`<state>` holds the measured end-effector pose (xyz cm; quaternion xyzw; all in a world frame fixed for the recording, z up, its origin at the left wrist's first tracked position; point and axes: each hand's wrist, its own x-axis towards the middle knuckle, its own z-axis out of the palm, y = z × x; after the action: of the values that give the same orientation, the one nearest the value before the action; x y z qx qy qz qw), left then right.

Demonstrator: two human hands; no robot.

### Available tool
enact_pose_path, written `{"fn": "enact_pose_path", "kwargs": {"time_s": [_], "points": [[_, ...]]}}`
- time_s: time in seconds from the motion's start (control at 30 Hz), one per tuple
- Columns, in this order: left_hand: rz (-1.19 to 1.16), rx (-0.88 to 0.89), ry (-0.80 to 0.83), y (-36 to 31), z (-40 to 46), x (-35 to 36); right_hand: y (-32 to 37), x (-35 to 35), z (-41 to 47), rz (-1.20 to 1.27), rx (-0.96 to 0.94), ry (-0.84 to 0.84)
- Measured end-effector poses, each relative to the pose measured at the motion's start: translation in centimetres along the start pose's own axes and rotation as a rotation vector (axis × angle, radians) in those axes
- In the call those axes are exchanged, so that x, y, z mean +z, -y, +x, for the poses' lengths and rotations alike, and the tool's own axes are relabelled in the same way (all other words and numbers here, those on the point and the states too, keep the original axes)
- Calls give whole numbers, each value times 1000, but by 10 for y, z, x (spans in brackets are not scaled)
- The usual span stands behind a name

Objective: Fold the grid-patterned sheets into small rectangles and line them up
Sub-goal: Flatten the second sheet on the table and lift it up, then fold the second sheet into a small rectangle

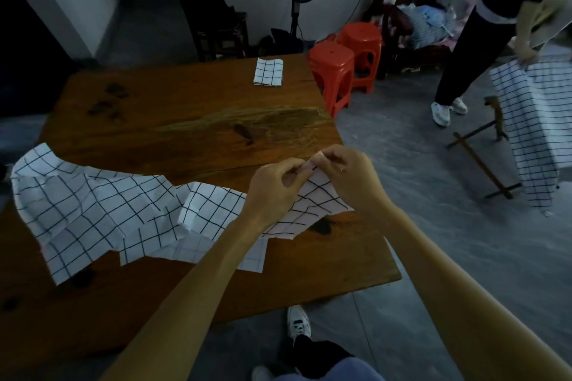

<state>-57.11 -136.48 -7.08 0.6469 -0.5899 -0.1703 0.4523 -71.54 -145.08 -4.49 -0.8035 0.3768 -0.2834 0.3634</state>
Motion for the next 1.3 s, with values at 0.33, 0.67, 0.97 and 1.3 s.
{"fn": "enact_pose_path", "kwargs": {"time_s": [0.33, 0.67, 0.97, 1.3], "points": [[0, 37, -93, 5, 1, -7, 0, -4, 1, -66, -25, -22], [-1, -79, -24, 39, -14, -6, 2, -21, 8, 24, 51, -173], [46, -83, -42, 50, -17, -16, 17, -19, 29, 122, 51, -250], [132, -227, -30, 54, -15, -17, 20, -6, 29, -193, -162, -123]]}}
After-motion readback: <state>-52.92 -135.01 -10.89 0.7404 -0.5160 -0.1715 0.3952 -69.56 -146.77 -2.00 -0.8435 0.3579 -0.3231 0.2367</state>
